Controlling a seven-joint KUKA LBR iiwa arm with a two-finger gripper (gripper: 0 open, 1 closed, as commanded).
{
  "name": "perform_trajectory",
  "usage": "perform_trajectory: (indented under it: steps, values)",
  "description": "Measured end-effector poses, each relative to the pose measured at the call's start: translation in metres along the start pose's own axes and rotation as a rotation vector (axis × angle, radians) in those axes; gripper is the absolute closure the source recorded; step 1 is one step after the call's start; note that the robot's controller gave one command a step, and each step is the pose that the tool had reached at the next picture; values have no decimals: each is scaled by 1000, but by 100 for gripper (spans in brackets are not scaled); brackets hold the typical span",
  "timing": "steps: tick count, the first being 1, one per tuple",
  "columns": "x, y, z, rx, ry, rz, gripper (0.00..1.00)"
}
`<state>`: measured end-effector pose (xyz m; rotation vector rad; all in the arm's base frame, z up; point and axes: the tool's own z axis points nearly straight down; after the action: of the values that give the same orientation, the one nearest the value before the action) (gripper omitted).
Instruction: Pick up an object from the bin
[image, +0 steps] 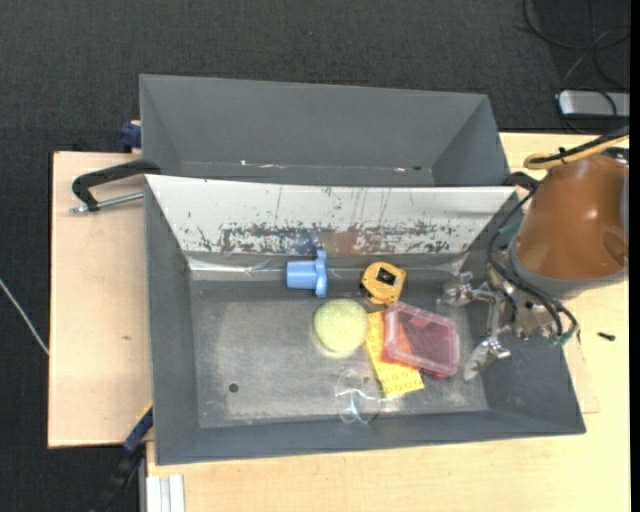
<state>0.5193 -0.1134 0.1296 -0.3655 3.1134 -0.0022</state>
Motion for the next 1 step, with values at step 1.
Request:
perform_trajectory:
  steps: [1]
  values:
    - [0, 11, 27, 3, -8, 114, 0]
